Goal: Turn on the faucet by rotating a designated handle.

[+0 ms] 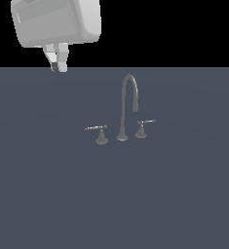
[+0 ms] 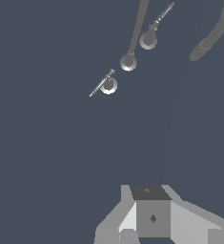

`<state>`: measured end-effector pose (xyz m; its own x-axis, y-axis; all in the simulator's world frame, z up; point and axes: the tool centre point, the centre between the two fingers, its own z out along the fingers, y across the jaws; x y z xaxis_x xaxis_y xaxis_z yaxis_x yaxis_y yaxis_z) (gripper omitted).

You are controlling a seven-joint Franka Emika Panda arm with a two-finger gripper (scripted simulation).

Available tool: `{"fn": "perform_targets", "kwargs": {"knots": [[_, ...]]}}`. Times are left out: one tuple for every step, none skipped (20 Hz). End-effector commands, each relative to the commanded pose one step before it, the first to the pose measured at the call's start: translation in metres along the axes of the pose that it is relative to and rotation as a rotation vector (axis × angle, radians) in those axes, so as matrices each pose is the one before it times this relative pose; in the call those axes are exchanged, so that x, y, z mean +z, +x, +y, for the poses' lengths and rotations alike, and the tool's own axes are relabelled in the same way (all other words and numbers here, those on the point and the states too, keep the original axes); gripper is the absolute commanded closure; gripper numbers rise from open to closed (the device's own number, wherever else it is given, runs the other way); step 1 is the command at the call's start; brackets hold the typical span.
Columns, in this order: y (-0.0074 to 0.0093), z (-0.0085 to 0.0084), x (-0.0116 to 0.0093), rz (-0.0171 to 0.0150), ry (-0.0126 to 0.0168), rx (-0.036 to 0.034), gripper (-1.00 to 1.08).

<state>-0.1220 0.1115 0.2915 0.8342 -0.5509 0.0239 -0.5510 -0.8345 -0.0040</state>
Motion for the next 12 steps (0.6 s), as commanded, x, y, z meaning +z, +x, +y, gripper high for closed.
{"fn": "perform_targets", "kwargs": {"knots": [[0.0073, -0.0097, 0.01586, -0.00212, 0.00149, 0.04998, 1.08], [0.00286, -0.00366, 0.00605, -0.00082, 0.00009, 0.01886, 1.08], [0.00284, -0.00361, 0.00597, -0.0008, 0.00006, 0.01863, 1.08], [0.00282, -0.00356, 0.0059, -0.00077, 0.00004, 0.01841, 1.08], [0.00281, -0.00351, 0.00584, -0.00074, 0.00001, 0.01823, 1.08], [0.00278, -0.00347, 0.00578, -0.0007, -0.00003, 0.01803, 1.08], [0.00278, -0.00343, 0.00573, -0.00067, -0.00007, 0.0179, 1.08], [0.00277, -0.0034, 0.0057, -0.00063, -0.00011, 0.01777, 1.08], [0.00278, -0.00337, 0.00567, -0.0006, -0.00015, 0.0177, 1.08], [0.00278, -0.00336, 0.00566, -0.00056, -0.0002, 0.01765, 1.08], [0.00279, -0.00335, 0.00566, -0.00052, -0.00025, 0.01765, 1.08], [0.00281, -0.00335, 0.00568, -0.00048, -0.0003, 0.01769, 1.08]]}}
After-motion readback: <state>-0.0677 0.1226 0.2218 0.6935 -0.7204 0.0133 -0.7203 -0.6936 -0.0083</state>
